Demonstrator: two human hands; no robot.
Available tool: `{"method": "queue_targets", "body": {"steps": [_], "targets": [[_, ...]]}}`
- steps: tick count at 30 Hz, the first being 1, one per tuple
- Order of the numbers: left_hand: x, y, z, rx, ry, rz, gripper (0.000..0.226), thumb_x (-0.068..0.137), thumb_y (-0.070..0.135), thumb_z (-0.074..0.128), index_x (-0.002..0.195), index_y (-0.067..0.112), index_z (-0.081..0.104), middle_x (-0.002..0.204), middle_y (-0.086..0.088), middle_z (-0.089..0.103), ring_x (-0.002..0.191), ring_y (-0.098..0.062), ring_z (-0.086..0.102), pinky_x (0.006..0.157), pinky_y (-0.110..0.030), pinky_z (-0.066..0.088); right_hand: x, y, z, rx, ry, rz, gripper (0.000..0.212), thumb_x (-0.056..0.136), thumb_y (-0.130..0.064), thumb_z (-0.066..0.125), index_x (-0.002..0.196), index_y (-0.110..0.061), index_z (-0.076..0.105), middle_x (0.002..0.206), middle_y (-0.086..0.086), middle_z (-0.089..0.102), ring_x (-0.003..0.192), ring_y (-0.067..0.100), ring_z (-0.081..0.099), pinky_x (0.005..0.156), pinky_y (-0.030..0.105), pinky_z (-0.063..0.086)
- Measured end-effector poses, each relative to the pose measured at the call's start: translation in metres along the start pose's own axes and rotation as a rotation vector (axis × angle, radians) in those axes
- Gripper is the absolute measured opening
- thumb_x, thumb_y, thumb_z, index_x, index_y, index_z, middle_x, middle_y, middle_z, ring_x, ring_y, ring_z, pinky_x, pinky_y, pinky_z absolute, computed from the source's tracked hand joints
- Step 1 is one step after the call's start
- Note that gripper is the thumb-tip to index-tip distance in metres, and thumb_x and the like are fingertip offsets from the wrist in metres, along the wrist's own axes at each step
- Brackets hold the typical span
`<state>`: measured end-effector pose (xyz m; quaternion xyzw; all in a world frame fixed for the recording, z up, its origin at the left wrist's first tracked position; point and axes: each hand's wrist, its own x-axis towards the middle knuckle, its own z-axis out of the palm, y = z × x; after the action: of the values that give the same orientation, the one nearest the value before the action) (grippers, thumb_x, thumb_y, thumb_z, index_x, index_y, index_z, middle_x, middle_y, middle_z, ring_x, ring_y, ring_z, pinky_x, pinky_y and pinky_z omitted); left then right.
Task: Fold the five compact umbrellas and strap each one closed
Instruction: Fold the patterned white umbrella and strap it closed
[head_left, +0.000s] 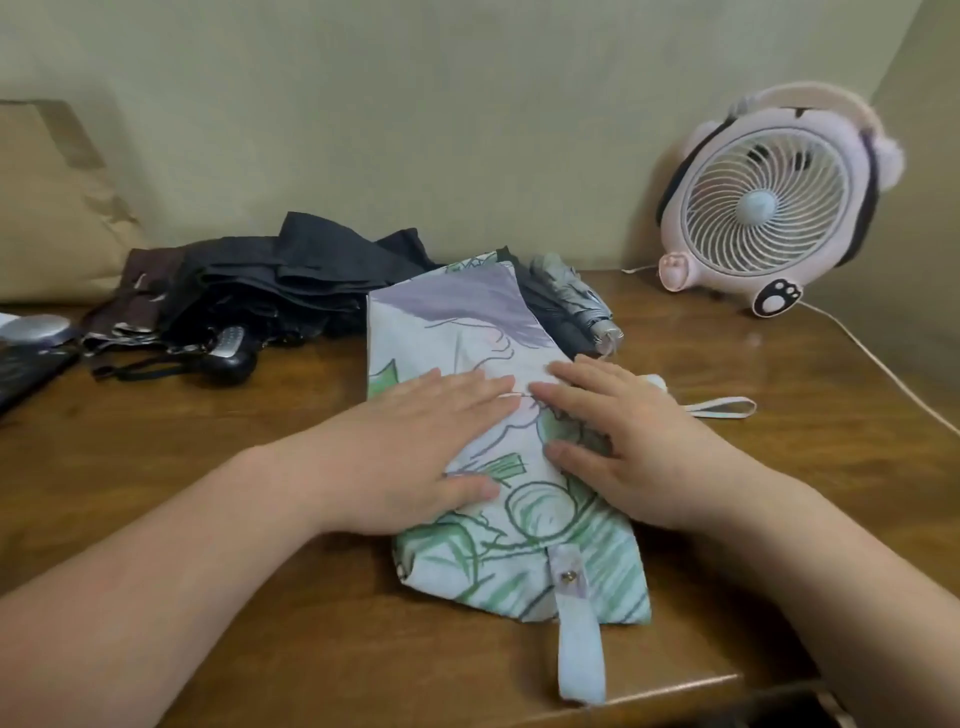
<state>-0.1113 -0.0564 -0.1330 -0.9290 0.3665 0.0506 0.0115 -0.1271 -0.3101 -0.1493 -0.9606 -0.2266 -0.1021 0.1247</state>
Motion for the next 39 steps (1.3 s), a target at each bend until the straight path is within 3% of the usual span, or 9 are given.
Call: {"method": "queue_targets", "body": {"steps": [3,6,11,16,20,24,30,34,39], "targets": [[0.001,0.005,0.008,0.120,-0.026,0.002,0.084,0.095,0.078,0.022,0.153,0.043,-0.028,0.157,0.021,-0.040,0.142,-0.001,-0.042,0.122,-0.034,-0.020,-0.009,0.008,0.004,-0.024,-0.038,-0.040,0.070,0.094,-0.065,0.050,0.157,-0.038,0.033,0.168,-0.014,0.018,0.157,0.009,0.005,0.127,0.037,0.011],[0.001,0.000,0.008,0.067,0.004,0.034,0.075,0.097,0.074,0.019,0.154,0.048,-0.023,0.156,0.025,-0.039,0.141,0.004,-0.041,0.122,-0.031,-0.021,-0.019,0.012,0.002,0.054,0.044,-0.036,0.061,0.095,-0.060,0.051,0.148,-0.030,0.052,0.163,-0.011,0.033,0.153,0.007,0.023,0.124,0.032,0.023],[0.010,-0.012,0.019,-0.142,0.304,-0.022,0.060,0.100,0.059,0.029,0.157,0.045,0.016,0.154,0.030,0.017,0.144,0.011,0.014,0.119,-0.010,0.005,-0.018,0.037,-0.007,0.345,0.389,0.330,0.039,0.092,-0.011,0.065,0.127,-0.028,0.064,0.115,-0.016,0.062,0.097,-0.010,0.056,0.090,0.012,0.046],[0.021,-0.025,0.026,-0.079,0.419,0.010,0.059,0.097,0.057,0.042,0.148,0.029,0.051,0.144,0.014,0.054,0.132,0.000,0.041,0.111,-0.023,0.030,0.007,0.050,-0.023,0.106,0.001,0.298,0.062,0.087,-0.020,0.067,0.143,-0.038,0.047,0.131,-0.007,0.051,0.126,0.015,0.042,0.108,0.037,0.042],[0.028,-0.034,0.017,-0.129,0.463,-0.002,0.058,0.090,0.059,0.050,0.140,0.031,0.060,0.136,0.022,0.056,0.127,0.004,0.047,0.108,-0.034,0.041,0.046,0.065,-0.040,-0.075,-0.229,0.178,0.046,0.082,-0.045,0.074,0.127,-0.038,0.064,0.115,-0.008,0.065,0.105,0.019,0.059,0.090,0.041,0.055],[0.029,-0.035,0.013,-0.145,0.507,-0.080,0.054,0.089,0.051,0.069,0.138,0.030,0.060,0.127,0.020,0.055,0.121,0.004,0.043,0.108,-0.033,0.039,0.053,0.080,-0.018,-0.019,-0.074,0.036,0.026,0.082,-0.043,0.070,0.106,-0.032,0.072,0.088,-0.011,0.063,0.087,0.016,0.056,0.079,0.042,0.054],[0.019,-0.027,0.009,-0.200,0.470,-0.096,0.041,0.085,0.064,0.070,0.121,0.046,0.061,0.113,0.029,0.053,0.116,0.004,0.047,0.098,-0.004,0.029,0.047,0.085,-0.007,0.138,-0.056,0.039,0.043,0.077,-0.050,0.071,0.119,-0.040,0.065,0.108,-0.014,0.067,0.102,0.016,0.060,0.090,0.041,0.053],[0.016,-0.024,0.005,-0.204,0.446,-0.006,0.041,0.098,0.054,0.048,0.121,0.031,0.072,0.112,0.026,0.056,0.114,-0.004,0.054,0.094,-0.007,0.034,0.039,0.078,-0.007,0.203,-0.105,-0.002,0.080,0.079,-0.035,0.076,0.149,-0.041,0.039,0.132,-0.007,0.058,0.122,0.014,0.051,0.106,0.036,0.045],[0.005,-0.032,0.013,-0.194,0.406,0.010,0.041,0.102,0.046,0.042,0.131,0.031,0.066,0.125,0.025,0.052,0.124,-0.001,0.047,0.104,-0.008,0.029,0.040,0.073,-0.004,0.167,-0.104,-0.061,0.076,0.078,-0.038,0.072,0.147,-0.041,0.041,0.135,-0.009,0.057,0.126,0.013,0.046,0.109,0.042,0.043]]}}
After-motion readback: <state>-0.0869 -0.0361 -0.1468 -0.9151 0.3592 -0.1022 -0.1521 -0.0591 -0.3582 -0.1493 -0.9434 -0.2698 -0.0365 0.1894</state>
